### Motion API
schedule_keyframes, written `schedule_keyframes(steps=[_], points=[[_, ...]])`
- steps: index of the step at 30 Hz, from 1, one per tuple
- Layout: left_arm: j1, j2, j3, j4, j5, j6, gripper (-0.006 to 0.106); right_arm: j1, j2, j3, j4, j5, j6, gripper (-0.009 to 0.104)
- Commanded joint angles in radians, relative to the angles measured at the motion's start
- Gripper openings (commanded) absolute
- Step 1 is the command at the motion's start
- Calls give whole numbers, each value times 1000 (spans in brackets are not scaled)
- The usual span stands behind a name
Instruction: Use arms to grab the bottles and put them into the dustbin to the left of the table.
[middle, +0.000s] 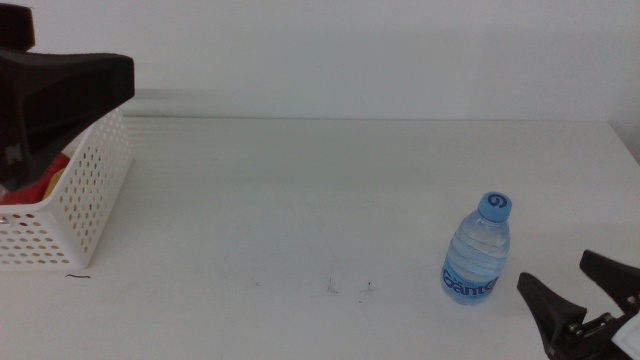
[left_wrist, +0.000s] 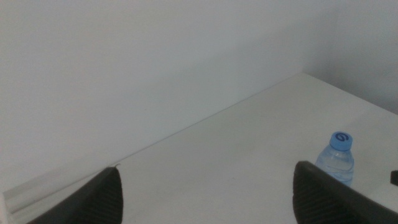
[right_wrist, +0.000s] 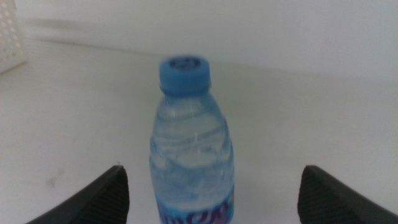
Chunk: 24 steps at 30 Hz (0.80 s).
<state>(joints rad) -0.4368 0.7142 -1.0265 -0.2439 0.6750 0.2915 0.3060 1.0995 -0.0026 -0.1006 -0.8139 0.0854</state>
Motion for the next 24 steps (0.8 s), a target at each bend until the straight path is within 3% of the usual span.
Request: schedule_keyframes(steps=[1, 13, 19, 24], points=[[-2, -4, -7, 1, -10, -4, 94, 2, 47, 3, -6, -24, 22, 86], [-2, -4, -7, 1, -10, -4, 94, 2, 320, 3, -3, -284, -36, 86], [-2, -4, -7, 1, -12, -4, 94, 2, 406, -38, -80, -286, -37, 86], [-2, -4, -7, 1, -14, -4, 94, 2, 464, -99, -78, -286, -41, 86]])
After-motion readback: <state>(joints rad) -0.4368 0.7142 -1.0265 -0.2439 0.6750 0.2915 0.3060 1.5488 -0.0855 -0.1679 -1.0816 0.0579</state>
